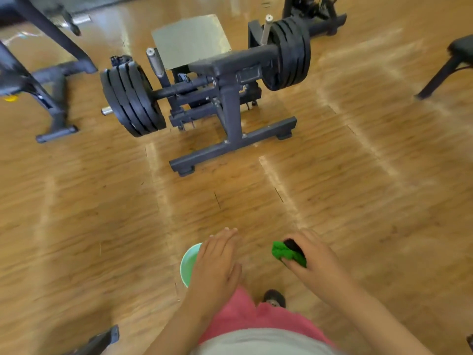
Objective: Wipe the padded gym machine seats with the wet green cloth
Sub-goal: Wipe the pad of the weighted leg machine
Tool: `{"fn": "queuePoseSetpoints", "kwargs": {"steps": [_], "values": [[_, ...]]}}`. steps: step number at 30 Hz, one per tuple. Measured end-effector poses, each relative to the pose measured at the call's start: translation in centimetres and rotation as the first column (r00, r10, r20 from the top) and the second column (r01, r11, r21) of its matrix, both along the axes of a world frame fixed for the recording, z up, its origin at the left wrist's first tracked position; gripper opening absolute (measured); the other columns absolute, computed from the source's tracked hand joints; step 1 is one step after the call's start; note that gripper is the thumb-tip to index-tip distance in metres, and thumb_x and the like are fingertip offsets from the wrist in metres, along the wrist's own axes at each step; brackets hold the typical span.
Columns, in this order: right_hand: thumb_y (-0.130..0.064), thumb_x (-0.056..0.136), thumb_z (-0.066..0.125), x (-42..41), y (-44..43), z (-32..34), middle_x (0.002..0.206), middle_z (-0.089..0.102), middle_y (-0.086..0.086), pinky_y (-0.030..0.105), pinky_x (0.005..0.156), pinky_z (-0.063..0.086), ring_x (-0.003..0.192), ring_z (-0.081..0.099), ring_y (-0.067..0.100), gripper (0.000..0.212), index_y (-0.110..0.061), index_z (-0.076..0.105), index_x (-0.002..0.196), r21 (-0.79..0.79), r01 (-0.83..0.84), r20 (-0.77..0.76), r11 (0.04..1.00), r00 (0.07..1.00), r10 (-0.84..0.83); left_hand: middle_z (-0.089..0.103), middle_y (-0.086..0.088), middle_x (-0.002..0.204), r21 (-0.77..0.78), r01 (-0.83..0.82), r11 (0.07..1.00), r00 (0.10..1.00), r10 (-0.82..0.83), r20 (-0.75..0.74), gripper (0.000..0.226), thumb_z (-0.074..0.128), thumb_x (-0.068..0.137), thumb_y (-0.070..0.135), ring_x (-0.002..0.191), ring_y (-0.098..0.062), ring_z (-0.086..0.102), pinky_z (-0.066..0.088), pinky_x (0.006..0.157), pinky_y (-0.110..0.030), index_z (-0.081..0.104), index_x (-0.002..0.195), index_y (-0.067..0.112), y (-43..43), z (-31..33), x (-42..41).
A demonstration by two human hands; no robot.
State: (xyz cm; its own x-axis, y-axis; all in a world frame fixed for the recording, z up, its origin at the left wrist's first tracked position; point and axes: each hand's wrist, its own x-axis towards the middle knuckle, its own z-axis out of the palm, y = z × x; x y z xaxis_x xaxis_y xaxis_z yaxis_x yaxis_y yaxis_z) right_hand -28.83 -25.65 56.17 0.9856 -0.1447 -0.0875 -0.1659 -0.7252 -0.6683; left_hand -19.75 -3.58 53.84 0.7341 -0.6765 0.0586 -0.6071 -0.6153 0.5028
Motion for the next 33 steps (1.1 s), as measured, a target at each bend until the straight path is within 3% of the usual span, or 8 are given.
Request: {"fn": "queuePoseSetpoints", "kwargs": {"steps": [5, 12, 16, 18, 22, 25, 29, 33], "values": [[-0.025, 0.084, 0.071, 4.1, -3.2, -0.1, 0.092, 0.046, -0.023, 0.014, 0.073, 0.036, 0.090, 0.045, 0.003, 0.026, -0.034, 0.052, 0.098, 0.009, 0.077, 0.005, 0.997, 0.997, -0.077, 0.048, 0.007, 0.142, 0.021, -0.003, 1.000, 1.000, 0.003, 0.002, 0.043, 0.045, 0.090, 0.031, 0.135, -0.009, 0.034, 0.030, 0.108, -0.037, 0.051, 0.131, 0.021, -3.3, -0.6, 4.2], [-0.052, 0.078, 0.052, 10.7, -4.4, -1.6, 0.096, 0.048, -0.022, 0.027, 0.080, 0.045, 0.096, 0.047, 0.001, 0.028, -0.036, 0.054, 0.101, 0.067, 0.050, -0.072, 0.996, 0.996, -0.046, 0.049, 0.004, 0.141, -0.013, -0.023, 1.000, 0.999, 0.023, 0.024, 0.046, 0.042, 0.091, 0.032, 0.136, -0.009, 0.033, 0.037, 0.111, -0.044, 0.052, 0.133, 0.017, -8.1, -0.7, 13.9], [-0.035, 0.082, 0.066, 15.8, -7.1, -0.9, 0.095, 0.049, -0.022, 0.028, 0.078, 0.046, 0.092, 0.049, -0.001, 0.023, -0.031, 0.058, 0.103, 0.029, 0.081, -0.060, 0.996, 0.995, -0.079, 0.050, 0.004, 0.141, 0.014, -0.014, 1.000, 0.998, 0.013, 0.060, 0.049, 0.039, 0.091, 0.035, 0.137, -0.010, 0.033, 0.033, 0.114, -0.041, 0.052, 0.134, 0.015, -10.4, -0.4, 19.4], [-0.027, 0.083, 0.070, 18.6, -8.6, -0.4, 0.095, 0.052, -0.017, 0.029, 0.077, 0.047, 0.089, 0.049, 0.000, 0.023, -0.028, 0.059, 0.103, 0.018, 0.119, -0.040, 0.993, 0.992, -0.118, 0.051, 0.003, 0.139, 0.048, 0.000, 0.999, 0.998, -0.004, 0.069, 0.049, 0.039, 0.091, 0.035, 0.136, -0.009, 0.033, 0.023, 0.117, -0.035, 0.053, 0.133, 0.015, -11.2, -0.3, 21.3], [-0.022, 0.080, 0.073, 23.5, -10.7, 0.4, 0.095, 0.053, -0.015, 0.017, 0.076, 0.041, 0.090, 0.048, 0.002, 0.026, -0.028, 0.060, 0.101, 0.030, 0.162, 0.015, 0.986, 0.987, -0.163, 0.048, 0.005, 0.142, 0.092, 0.010, 0.996, 0.999, -0.014, 0.048, 0.046, 0.049, 0.091, 0.029, 0.138, -0.008, 0.031, 0.007, 0.118, -0.025, 0.050, 0.136, 0.016, -12.8, -0.4, 23.8], [-0.023, 0.079, 0.073, 26.4, -12.2, 0.3, 0.094, 0.052, -0.017, 0.019, 0.075, 0.042, 0.091, 0.051, 0.004, 0.027, -0.031, 0.058, 0.100, 0.081, 0.144, 0.034, 0.986, 0.988, -0.148, 0.050, 0.006, 0.140, 0.078, -0.002, 0.997, 0.999, -0.002, 0.046, 0.047, 0.052, 0.088, 0.026, 0.136, -0.007, 0.032, 0.011, 0.116, -0.026, 0.049, 0.134, 0.020, -14.7, -0.5, 25.8], [-0.026, 0.081, 0.072, 30.2, -16.7, -0.6, 0.097, 0.050, -0.021, 0.023, 0.076, 0.045, 0.093, 0.051, 0.002, 0.027, -0.036, 0.055, 0.099, 0.109, 0.079, 0.017, 0.991, 0.997, -0.081, 0.051, 0.005, 0.139, 0.095, -0.062, 0.994, 0.996, 0.055, 0.070, 0.047, 0.041, 0.088, 0.031, 0.134, -0.010, 0.037, 0.017, 0.115, -0.031, 0.049, 0.133, 0.020, -18.6, -1.2, 29.7], [-0.026, 0.082, 0.072, 34.2, -23.5, -0.4, 0.097, 0.052, -0.018, 0.027, 0.076, 0.047, 0.091, 0.051, 0.001, 0.023, -0.031, 0.059, 0.100, 0.094, 0.070, 0.003, 0.993, 0.998, -0.070, 0.053, 0.003, 0.137, 0.101, -0.122, 0.987, 0.989, 0.112, 0.094, 0.046, 0.040, 0.089, 0.032, 0.132, -0.014, 0.042, 0.023, 0.112, -0.035, 0.052, 0.131, 0.017, -24.2, -1.2, 33.5]]}}
